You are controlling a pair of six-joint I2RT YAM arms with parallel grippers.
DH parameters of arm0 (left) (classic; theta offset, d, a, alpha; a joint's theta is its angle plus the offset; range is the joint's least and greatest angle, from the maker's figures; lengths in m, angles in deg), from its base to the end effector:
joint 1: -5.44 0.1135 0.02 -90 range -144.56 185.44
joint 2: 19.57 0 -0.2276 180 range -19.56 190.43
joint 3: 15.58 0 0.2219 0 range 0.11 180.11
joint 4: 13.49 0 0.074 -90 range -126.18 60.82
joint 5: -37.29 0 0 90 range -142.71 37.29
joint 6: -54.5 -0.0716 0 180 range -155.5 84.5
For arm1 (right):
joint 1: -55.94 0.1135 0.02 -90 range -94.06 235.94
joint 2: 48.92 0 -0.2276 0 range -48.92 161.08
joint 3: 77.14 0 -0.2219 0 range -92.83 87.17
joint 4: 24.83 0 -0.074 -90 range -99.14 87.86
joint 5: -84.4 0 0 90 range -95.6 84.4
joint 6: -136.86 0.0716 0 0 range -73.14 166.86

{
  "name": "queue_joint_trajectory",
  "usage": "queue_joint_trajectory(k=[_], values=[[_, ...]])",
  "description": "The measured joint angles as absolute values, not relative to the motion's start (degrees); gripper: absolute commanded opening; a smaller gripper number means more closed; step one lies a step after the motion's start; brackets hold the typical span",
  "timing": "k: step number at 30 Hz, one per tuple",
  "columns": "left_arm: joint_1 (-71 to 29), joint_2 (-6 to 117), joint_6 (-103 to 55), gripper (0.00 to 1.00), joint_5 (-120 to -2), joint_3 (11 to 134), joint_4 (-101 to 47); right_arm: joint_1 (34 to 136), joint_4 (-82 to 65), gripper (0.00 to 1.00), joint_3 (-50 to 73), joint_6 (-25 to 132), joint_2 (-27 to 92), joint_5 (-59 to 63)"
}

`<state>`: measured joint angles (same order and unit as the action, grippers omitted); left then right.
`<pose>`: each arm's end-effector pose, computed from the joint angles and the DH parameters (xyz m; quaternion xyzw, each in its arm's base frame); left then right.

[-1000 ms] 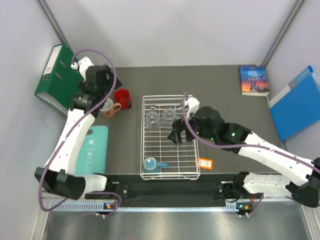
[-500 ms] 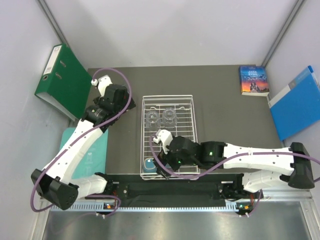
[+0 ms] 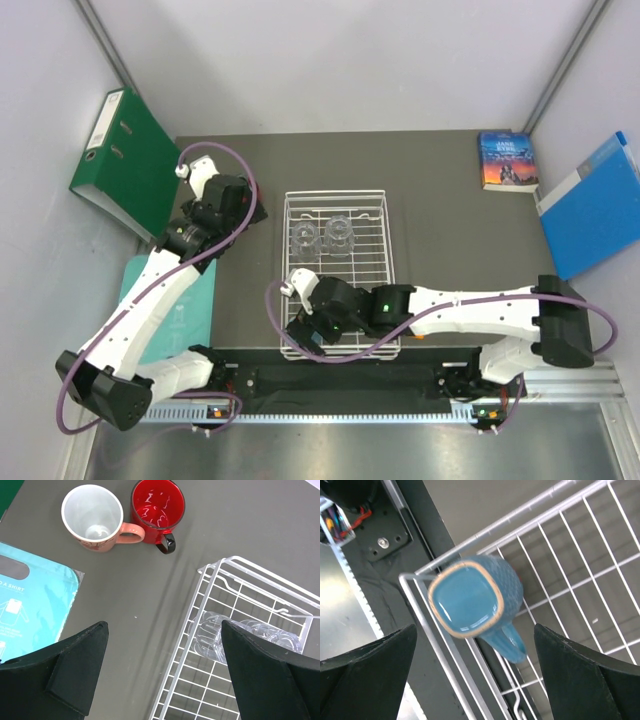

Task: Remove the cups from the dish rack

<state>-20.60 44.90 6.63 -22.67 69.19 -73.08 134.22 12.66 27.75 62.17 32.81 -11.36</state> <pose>0.2271 -0.0711 0.3098 -0.2320 0.8487 -0.0378 0.4738 0.0704 0.3040 0.2121 -0.4636 0.7945 0.2521 0.3003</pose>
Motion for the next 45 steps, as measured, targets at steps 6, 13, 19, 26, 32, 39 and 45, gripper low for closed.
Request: queue_joint_trajectory(k=[6, 13, 19, 26, 32, 39, 45], values=[[-20.6, 44.9, 6.6, 0.99, -22.6, 69.1, -73.2, 134.2, 10.2, 0.99, 25.6, 61.8, 34.0, -10.2], [-20.6, 44.9, 6.6, 0.99, -22.6, 68.5, -73.1, 134.2, 9.0, 1.00, 24.4, 61.8, 36.3, -9.0], [-20.6, 44.9, 6.6, 0.99, -22.6, 68.0, -73.1, 134.2, 8.5, 0.99, 24.5, 61.8, 38.1, -8.5], [-20.6, 44.9, 6.9, 0.99, -22.6, 67.0, -73.0, 134.1, 5.9, 0.99, 24.8, 62.3, 39.2, -7.8], [-20.6, 44.6, 7.5, 0.99, -22.6, 66.0, -72.9, 133.5, 3.2, 0.94, 26.6, 63.9, 39.0, -7.4], [-20.6, 44.2, 8.1, 0.99, -22.7, 65.4, -72.7, 132.8, 1.0, 0.89, 28.1, 66.6, 38.6, -7.8], [-20.6, 44.2, 8.4, 0.99, -23.1, 64.4, -72.6, 132.0, -1.2, 0.85, 30.9, 69.6, 36.6, -8.1]])
